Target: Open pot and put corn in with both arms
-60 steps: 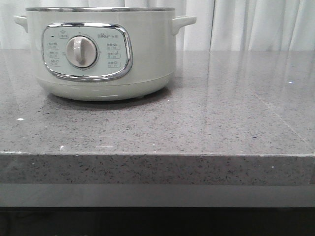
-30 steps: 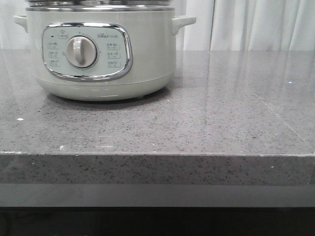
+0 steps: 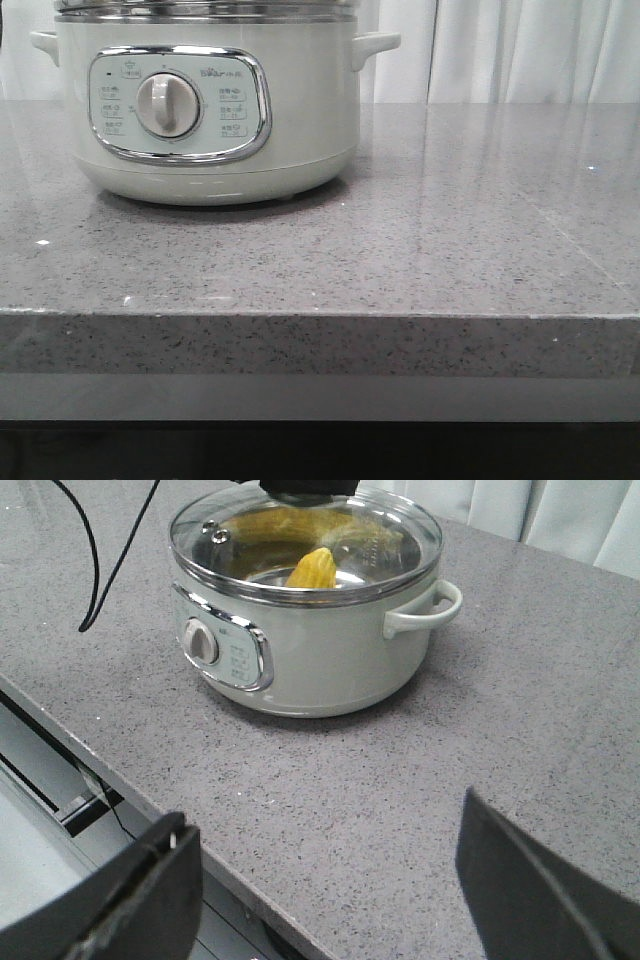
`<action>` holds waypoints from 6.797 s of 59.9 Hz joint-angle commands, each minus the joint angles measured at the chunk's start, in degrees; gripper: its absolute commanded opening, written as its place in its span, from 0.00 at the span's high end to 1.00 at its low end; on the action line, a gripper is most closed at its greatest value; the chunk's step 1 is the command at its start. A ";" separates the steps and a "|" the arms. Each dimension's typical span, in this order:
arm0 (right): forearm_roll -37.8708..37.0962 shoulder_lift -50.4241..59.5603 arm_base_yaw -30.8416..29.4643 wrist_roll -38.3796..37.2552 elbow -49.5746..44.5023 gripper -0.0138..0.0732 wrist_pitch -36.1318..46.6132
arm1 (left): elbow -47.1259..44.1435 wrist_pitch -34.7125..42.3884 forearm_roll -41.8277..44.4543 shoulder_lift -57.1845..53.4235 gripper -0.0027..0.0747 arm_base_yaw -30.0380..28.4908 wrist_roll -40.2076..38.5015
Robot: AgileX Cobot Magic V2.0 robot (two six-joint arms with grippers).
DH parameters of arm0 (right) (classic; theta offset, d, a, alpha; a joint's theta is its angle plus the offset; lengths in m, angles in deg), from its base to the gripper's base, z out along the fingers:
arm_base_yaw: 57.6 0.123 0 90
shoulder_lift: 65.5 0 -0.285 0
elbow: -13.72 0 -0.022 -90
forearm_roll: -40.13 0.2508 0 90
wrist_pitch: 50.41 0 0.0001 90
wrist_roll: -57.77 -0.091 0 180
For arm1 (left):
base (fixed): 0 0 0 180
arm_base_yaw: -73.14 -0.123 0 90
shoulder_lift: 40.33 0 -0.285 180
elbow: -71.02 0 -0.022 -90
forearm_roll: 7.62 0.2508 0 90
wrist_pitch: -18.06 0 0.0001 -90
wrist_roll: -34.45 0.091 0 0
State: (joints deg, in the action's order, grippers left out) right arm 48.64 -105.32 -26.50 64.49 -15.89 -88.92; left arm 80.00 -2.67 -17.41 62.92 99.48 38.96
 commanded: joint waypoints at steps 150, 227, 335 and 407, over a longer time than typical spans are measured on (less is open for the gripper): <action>-0.22 -0.07 -0.22 0.48 1.37 0.90 1.91 | -40.37 -11.00 4.09 -59.84 0.76 0.41 -0.06; -0.22 -0.07 -0.22 0.48 1.37 0.98 1.91 | -75.25 12.87 5.64 -93.24 0.99 -22.45 -0.16; -0.57 2.65 -3.32 0.48 -0.45 0.98 3.27 | -87.33 25.38 8.64 -96.77 0.99 -22.84 -7.46; 0.31 33.88 -22.90 0.42 -48.52 0.98 38.51 | -87.33 25.38 8.64 -96.67 0.99 -22.84 -7.46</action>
State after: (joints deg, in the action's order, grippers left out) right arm 48.68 -72.70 -49.37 64.49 -65.08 -55.43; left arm -6.61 18.06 -8.31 -32.92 76.72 31.46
